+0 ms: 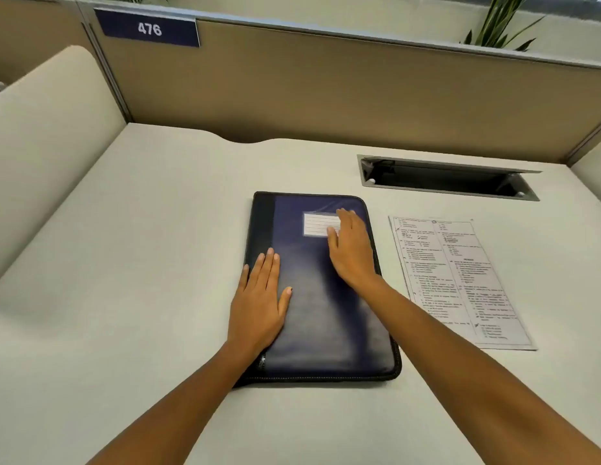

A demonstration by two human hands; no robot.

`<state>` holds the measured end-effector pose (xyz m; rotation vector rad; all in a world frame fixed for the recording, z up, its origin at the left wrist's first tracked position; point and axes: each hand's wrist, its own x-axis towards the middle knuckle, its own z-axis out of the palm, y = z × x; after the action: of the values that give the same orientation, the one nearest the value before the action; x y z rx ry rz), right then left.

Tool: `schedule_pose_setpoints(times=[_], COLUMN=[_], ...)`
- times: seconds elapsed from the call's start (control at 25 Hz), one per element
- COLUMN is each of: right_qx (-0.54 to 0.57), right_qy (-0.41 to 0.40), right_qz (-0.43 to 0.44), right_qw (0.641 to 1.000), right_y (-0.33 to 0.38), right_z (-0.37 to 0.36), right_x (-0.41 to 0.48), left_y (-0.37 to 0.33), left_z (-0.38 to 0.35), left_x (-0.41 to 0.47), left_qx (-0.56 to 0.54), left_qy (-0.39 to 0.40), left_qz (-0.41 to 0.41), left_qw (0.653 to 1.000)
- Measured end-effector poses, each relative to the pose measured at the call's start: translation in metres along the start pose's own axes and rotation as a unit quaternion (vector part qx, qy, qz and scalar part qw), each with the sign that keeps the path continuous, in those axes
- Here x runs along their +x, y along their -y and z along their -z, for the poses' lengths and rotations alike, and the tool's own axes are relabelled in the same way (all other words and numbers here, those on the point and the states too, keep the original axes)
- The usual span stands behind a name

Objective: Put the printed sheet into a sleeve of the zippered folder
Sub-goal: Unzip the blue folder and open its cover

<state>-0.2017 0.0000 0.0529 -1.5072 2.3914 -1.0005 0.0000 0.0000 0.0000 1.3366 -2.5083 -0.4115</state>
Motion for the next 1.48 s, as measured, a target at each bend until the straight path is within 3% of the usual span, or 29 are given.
schedule_pose_setpoints(times=[0.24, 0.4, 0.68, 0.8, 1.04, 1.32, 1.48], right_qx=[-0.068, -0.047, -0.037, -0.042, -0.111, -0.101, -0.129], right_qy=[0.1, 0.182, 0.373, 0.385, 0.353, 0.331, 0.313], right_qz=[0.123, 0.153, 0.166, 0.181, 0.296, 0.395, 0.417], right_qw=[0.985, 0.97, 0.912, 0.904, 0.881, 0.851, 0.843], right_y=[0.032, 0.048, 0.065, 0.063, 0.059, 0.045, 0.025], right_z=[-0.023, -0.047, -0.09, -0.1, -0.103, -0.088, -0.067], right_x=[0.104, 0.153, 0.193, 0.198, 0.211, 0.216, 0.219], left_y=[-0.001, 0.001, 0.0, 0.0, 0.0, -0.001, -0.002], left_z=[0.0, 0.001, 0.003, 0.003, 0.003, 0.002, 0.001], left_x=[0.002, 0.002, 0.002, 0.002, 0.002, 0.002, 0.002], left_qx=[0.041, 0.054, 0.063, 0.066, 0.065, 0.066, 0.064], left_qy=[-0.007, -0.002, 0.002, 0.005, 0.014, 0.014, 0.013], left_qz=[0.001, 0.001, 0.005, 0.006, 0.015, 0.025, 0.031], left_qw=[0.999, 0.999, 0.998, 0.998, 0.998, 0.997, 0.997])
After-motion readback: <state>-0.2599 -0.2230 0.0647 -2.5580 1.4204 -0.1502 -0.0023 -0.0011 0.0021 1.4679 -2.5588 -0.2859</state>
